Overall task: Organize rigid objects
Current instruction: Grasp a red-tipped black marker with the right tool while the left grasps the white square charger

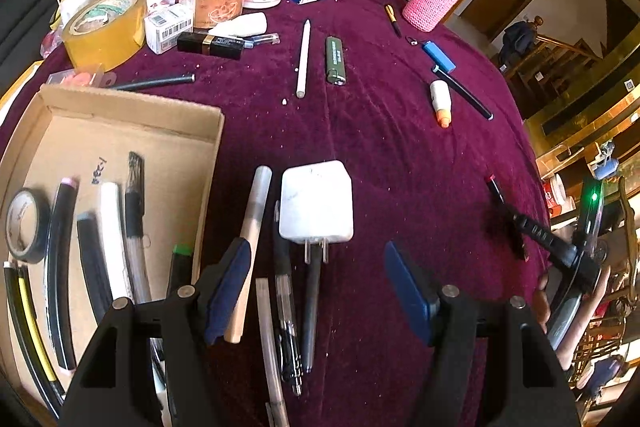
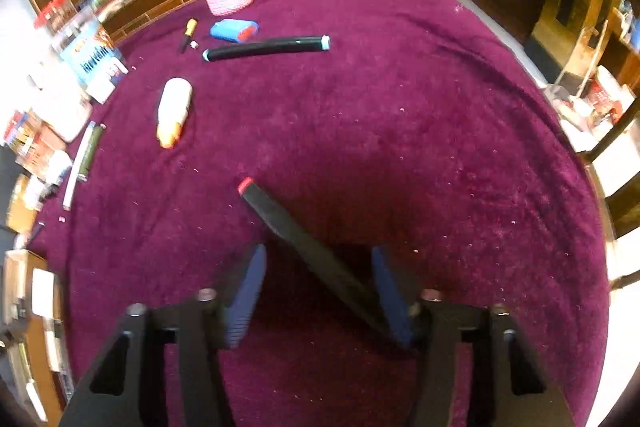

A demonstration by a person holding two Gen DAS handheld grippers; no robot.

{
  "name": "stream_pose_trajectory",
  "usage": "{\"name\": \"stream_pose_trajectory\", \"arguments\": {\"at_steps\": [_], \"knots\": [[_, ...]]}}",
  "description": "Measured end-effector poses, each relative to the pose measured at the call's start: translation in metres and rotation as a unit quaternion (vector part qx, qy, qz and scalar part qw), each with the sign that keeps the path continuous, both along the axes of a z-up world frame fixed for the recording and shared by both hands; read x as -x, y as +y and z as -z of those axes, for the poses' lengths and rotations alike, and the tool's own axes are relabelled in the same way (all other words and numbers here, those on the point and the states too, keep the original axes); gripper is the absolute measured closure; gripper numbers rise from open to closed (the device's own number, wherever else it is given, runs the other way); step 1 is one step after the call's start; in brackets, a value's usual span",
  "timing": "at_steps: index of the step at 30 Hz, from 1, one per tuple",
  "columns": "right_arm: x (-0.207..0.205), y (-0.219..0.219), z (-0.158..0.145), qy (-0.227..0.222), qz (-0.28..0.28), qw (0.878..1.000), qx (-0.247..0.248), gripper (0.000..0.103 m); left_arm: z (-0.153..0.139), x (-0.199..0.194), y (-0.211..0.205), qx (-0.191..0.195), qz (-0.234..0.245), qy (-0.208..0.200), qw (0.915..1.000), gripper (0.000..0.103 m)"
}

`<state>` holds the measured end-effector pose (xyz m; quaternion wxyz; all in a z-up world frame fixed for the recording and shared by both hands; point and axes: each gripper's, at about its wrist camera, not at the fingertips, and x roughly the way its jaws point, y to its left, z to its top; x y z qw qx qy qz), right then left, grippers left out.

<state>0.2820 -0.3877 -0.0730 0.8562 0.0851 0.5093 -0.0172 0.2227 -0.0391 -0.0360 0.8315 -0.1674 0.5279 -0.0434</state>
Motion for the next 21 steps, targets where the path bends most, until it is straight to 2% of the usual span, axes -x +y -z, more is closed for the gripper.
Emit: {"name": "stream_pose_trajectory", "arguments": {"at_steps": [5,9,12,19,21], "knots": [[0.006,0.019,0.001,0.002,-0.023,0.999,0.023,0.086,0.003,-0.013,0.003,0.001,0.003,0.006,1.0,0.034],[0.011,0.032,-0.001,0.006,-0.062,0.998,-0.02,0.087,0.011,-0.023,0.005,0.005,0.002,0.017,0.9998,0.034],[0.012,0.043,-0.001,0.007,-0.083,0.996,-0.037,0.087,0.018,-0.031,0.006,0.027,0.006,0.032,0.9991,0.034],[0.012,0.059,0.0,0.006,-0.101,0.994,-0.045,0.087,0.028,-0.041,-0.001,0.04,0.01,0.045,0.9981,0.035],[0.011,0.06,0.0,0.007,-0.101,0.994,-0.05,0.087,0.031,-0.044,-0.002,0.038,0.008,0.046,0.9982,0.038]]}}
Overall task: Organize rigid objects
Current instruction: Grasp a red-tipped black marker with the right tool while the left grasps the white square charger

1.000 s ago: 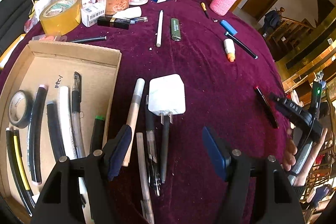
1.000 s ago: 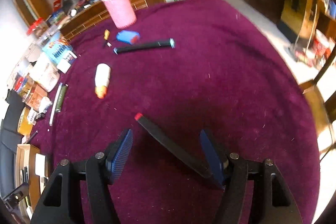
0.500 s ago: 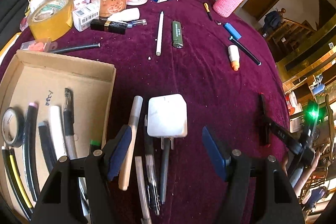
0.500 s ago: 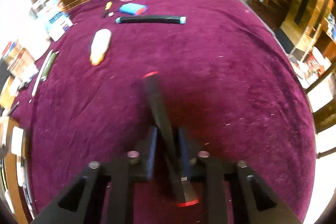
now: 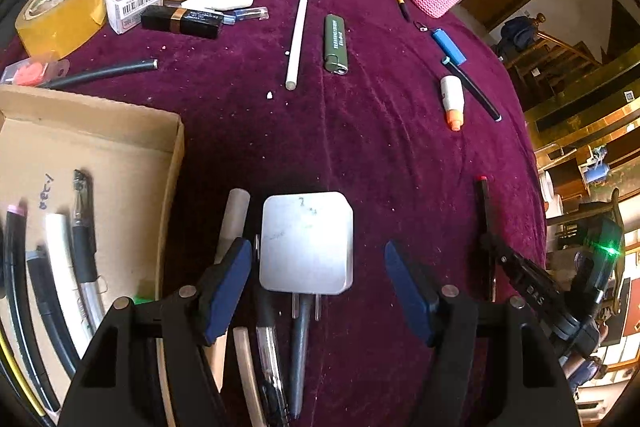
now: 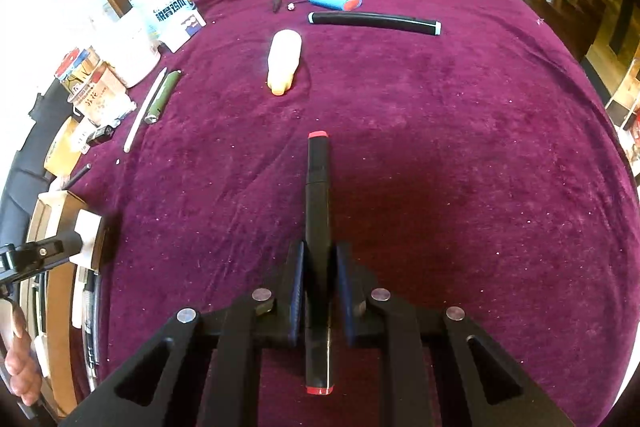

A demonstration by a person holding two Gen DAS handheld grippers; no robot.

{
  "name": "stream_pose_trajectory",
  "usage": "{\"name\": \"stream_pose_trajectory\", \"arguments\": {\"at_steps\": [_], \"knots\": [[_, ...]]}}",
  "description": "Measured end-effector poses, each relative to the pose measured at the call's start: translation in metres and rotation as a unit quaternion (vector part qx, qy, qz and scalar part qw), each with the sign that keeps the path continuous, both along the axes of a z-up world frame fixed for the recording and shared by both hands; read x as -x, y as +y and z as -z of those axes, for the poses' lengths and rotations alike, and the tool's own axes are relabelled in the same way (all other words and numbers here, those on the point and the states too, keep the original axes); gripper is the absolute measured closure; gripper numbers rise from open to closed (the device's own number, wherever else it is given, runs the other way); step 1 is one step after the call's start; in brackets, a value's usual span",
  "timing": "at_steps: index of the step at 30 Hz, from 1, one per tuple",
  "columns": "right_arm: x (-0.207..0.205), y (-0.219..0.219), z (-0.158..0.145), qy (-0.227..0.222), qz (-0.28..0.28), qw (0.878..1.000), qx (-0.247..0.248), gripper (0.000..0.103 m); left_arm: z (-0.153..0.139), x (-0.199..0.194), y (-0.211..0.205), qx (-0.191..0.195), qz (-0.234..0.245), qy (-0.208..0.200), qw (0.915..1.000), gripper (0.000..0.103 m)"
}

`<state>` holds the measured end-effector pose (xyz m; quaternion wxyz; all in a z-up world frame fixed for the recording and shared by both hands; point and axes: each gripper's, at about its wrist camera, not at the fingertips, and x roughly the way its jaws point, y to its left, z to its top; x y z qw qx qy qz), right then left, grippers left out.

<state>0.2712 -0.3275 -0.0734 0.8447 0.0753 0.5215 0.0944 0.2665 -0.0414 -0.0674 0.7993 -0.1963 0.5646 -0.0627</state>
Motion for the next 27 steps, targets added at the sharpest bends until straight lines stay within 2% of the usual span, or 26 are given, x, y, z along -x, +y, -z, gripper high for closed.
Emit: {"name": "stream_pose_trajectory", "arguments": {"at_steps": [4,6,12,17,20,24,27], "knots": [[0.003,0.006,-0.001,0.003,-0.018,1.0,-0.024,0.087,0.001,-0.003,-0.005,-0.025,-0.002,-0.002,0.9997,0.046],[0.004,0.013,-0.001,0.005,-0.033,0.999,-0.031,0.087,-0.002,-0.002,-0.006,-0.033,-0.003,-0.005,0.9994,0.057],[0.007,0.027,-0.002,0.006,-0.06,0.997,-0.038,0.087,-0.006,0.002,-0.009,-0.026,0.0,-0.012,0.9996,0.057],[0.006,0.029,-0.001,0.008,-0.061,0.998,-0.034,0.087,0.0,0.0,-0.017,-0.044,0.003,-0.006,0.999,0.057],[0.006,0.03,-0.001,0.007,-0.061,0.998,-0.029,0.087,0.003,-0.002,-0.021,-0.069,-0.002,-0.005,0.9976,0.06],[0.007,0.031,-0.001,0.007,-0.065,0.997,-0.032,0.087,0.0,0.005,-0.019,-0.064,-0.003,-0.005,0.9979,0.06],[0.007,0.035,0.0,0.01,-0.081,0.995,-0.05,0.087,-0.013,0.02,-0.019,-0.056,-0.002,-0.023,0.9981,0.06]]}}
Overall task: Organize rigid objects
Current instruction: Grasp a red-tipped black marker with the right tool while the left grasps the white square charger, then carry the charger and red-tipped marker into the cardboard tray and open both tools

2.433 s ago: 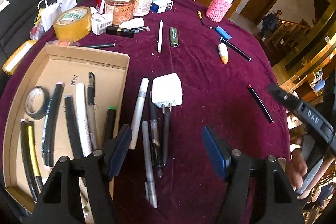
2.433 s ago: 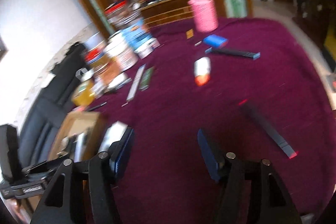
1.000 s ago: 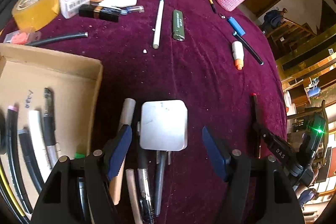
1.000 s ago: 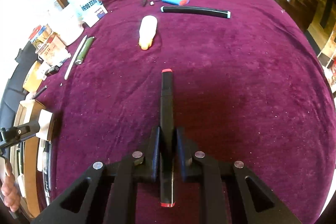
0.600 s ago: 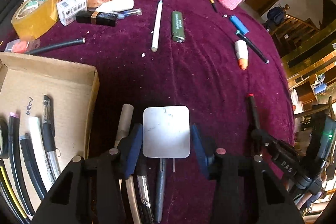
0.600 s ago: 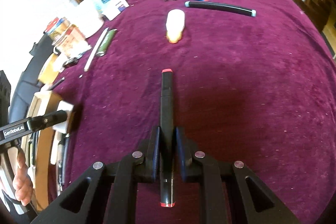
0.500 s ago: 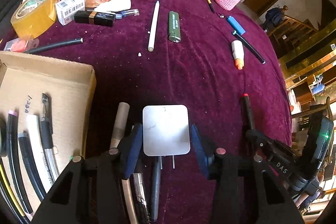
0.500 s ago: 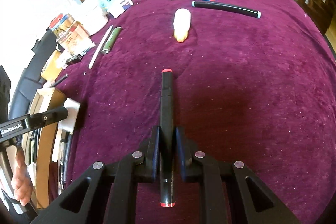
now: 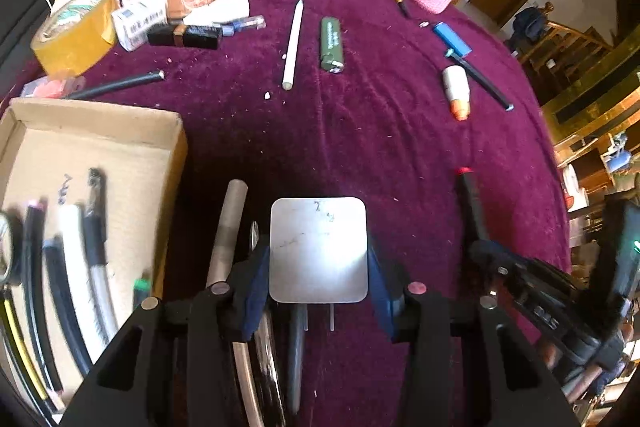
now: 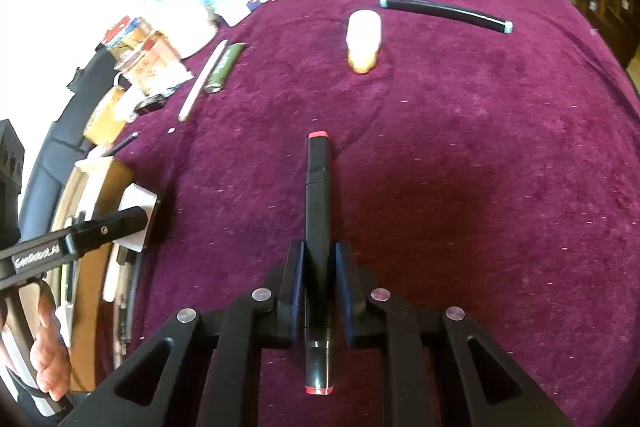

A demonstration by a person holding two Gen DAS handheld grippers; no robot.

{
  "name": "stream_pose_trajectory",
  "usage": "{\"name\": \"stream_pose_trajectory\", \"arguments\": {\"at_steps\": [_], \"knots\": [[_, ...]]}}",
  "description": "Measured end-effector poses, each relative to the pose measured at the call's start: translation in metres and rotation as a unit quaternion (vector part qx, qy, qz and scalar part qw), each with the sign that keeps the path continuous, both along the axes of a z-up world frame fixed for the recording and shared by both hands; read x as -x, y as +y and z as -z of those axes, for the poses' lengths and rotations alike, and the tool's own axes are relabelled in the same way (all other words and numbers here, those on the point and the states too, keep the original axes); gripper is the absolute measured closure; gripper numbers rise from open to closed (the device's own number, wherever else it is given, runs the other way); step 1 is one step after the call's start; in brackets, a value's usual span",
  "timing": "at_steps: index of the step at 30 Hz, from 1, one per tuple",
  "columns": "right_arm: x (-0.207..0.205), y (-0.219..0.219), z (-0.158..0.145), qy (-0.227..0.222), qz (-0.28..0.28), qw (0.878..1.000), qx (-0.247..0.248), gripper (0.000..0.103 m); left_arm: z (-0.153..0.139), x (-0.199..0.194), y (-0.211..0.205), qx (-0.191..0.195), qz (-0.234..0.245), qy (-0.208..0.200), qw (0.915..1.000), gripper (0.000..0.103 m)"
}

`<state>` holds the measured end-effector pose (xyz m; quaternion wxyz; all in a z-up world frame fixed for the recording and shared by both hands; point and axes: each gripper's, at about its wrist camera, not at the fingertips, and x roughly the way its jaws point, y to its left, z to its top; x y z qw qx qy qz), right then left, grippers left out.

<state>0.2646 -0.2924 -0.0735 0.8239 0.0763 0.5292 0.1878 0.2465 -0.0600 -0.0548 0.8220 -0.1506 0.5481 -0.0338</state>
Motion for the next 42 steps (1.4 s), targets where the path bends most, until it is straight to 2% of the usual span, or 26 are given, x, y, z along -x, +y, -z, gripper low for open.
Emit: {"name": "stream_pose_trajectory", "arguments": {"at_steps": [5,10,16,20,25,30,33,42], "knots": [[0.007,0.01,-0.006,-0.008,-0.023,0.999,-0.021,0.087,-0.029,0.035,0.012,0.026,-0.008,-0.026,0.9993,0.06],[0.015,0.022,-0.012,-0.019,-0.039,0.998,-0.036,0.087,-0.05,0.082,0.03,0.034,-0.016,-0.045,0.9983,0.06],[0.033,0.044,-0.021,-0.038,-0.039,0.997,-0.057,0.087,-0.059,0.135,0.077,0.038,-0.053,-0.055,0.9964,0.06],[0.063,0.069,-0.043,-0.043,-0.045,0.992,-0.106,0.086,-0.066,0.161,0.118,0.018,-0.088,-0.069,0.9936,0.06],[0.108,0.124,-0.065,-0.052,-0.075,0.985,-0.149,0.086,-0.06,0.172,0.155,0.018,-0.11,-0.064,0.9917,0.059],[0.125,0.181,-0.061,-0.041,-0.098,0.983,-0.153,0.086,-0.044,0.168,0.184,0.017,-0.122,-0.045,0.9914,0.059],[0.121,0.205,-0.05,-0.011,-0.101,0.981,-0.164,0.086,-0.035,0.163,0.194,0.027,-0.122,-0.037,0.9915,0.059],[0.097,0.248,-0.03,0.01,-0.094,0.987,-0.128,0.086,-0.019,0.151,0.205,0.018,-0.126,-0.017,0.9918,0.059]]}}
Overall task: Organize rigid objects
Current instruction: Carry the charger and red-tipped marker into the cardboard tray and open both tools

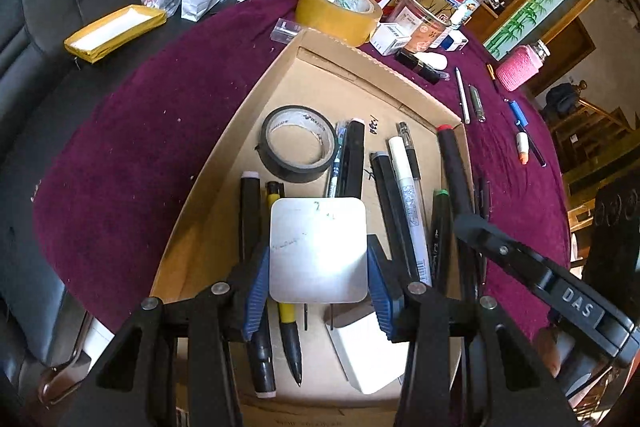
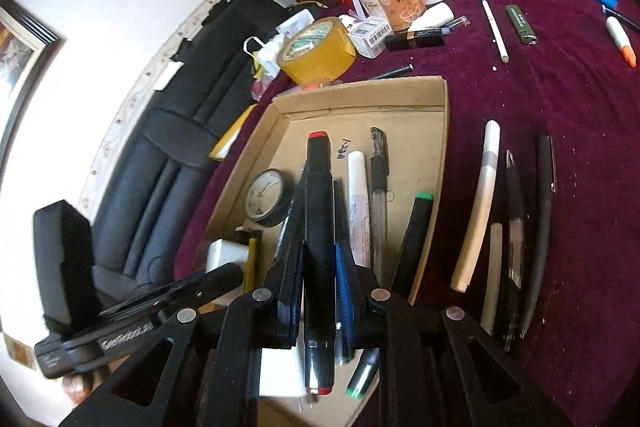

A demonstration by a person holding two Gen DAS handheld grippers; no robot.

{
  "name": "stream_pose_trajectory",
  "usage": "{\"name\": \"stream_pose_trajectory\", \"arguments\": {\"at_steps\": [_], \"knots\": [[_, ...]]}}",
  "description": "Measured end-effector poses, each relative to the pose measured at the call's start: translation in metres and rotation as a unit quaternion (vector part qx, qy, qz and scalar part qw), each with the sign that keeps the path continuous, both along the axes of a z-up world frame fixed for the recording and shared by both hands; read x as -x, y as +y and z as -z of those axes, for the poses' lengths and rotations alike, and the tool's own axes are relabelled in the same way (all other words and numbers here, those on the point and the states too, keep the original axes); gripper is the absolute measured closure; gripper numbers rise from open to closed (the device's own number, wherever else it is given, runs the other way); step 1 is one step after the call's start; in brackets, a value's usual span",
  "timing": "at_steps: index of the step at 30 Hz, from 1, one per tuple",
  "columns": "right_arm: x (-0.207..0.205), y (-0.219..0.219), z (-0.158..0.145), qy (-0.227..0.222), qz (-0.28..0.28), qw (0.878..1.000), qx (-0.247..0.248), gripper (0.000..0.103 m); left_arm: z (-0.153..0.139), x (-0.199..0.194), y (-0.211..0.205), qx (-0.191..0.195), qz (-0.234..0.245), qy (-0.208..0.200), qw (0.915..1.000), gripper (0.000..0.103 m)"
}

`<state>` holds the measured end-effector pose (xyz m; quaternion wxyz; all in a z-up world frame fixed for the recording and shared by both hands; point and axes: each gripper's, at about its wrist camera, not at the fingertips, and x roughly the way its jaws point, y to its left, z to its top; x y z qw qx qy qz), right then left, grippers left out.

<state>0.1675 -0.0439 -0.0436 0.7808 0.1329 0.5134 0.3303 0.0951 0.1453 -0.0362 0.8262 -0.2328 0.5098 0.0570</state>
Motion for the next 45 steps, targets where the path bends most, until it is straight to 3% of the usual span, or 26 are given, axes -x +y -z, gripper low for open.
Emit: {"name": "stream_pose_trajectory", "arguments": {"at_steps": [4,23,31,34,40,45], "knots": [[-0.011,0.002,0.005,0.005,0.013,1.0,0.007,0.086,0.004,-0.008,-0.003,-0.028,0.008,0.011,0.9995,0.059],[-0.034,0.015,0.028,0.005,0.035,0.997,0.063,0.085,0.016,-0.02,-0.008,-0.057,0.022,0.035,0.9975,0.059],[-0.034,0.015,0.029,-0.002,0.038,0.998,0.058,0.085,0.016,-0.02,-0.008,-0.06,0.016,0.032,0.9976,0.059],[-0.032,0.015,0.028,-0.003,0.033,0.998,0.054,0.08,0.016,-0.019,-0.006,-0.057,0.013,0.03,0.9978,0.059],[-0.025,0.012,0.021,-0.016,0.024,0.999,0.038,0.055,0.013,-0.013,-0.004,-0.047,0.011,0.02,0.9986,0.051],[-0.014,-0.008,0.011,-0.029,0.023,0.999,0.007,0.053,0.006,-0.006,-0.009,-0.057,0.011,0.009,0.9983,0.05]]}}
